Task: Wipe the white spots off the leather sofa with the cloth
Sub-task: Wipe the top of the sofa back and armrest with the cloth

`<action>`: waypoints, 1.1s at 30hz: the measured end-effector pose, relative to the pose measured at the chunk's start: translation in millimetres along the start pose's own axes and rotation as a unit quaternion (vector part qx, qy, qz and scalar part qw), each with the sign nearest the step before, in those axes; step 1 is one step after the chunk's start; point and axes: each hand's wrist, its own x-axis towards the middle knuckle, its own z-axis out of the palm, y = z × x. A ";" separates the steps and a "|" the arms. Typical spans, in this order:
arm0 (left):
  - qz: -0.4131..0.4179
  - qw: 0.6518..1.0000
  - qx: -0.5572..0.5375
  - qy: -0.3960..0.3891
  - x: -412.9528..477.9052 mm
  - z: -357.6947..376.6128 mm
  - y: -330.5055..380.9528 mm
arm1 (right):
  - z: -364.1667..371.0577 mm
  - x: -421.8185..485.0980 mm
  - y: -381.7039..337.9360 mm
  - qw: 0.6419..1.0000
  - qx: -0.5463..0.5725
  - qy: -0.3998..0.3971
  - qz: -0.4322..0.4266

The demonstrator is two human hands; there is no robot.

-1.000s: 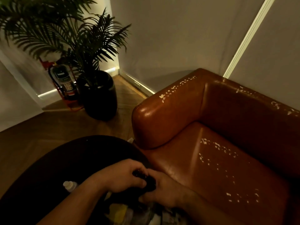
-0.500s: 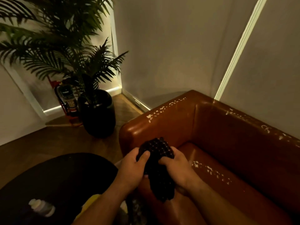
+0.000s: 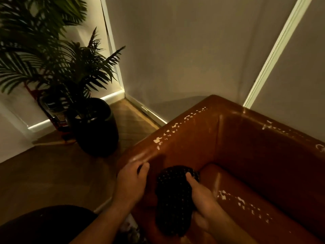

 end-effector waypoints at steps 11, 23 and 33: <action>-0.020 0.994 0.110 -0.020 100.6 28.6 -63.9 | 57.1 130.6 -69.6 0.780 -0.407 0.156 -0.450; 0.012 0.998 0.051 0.019 118.5 57.0 -84.3 | 94.2 193.9 -51.4 0.548 -0.696 0.159 -0.436; 0.050 0.990 0.130 0.001 119.1 71.3 -85.2 | 77.9 222.4 -24.2 0.601 -0.634 0.090 -0.478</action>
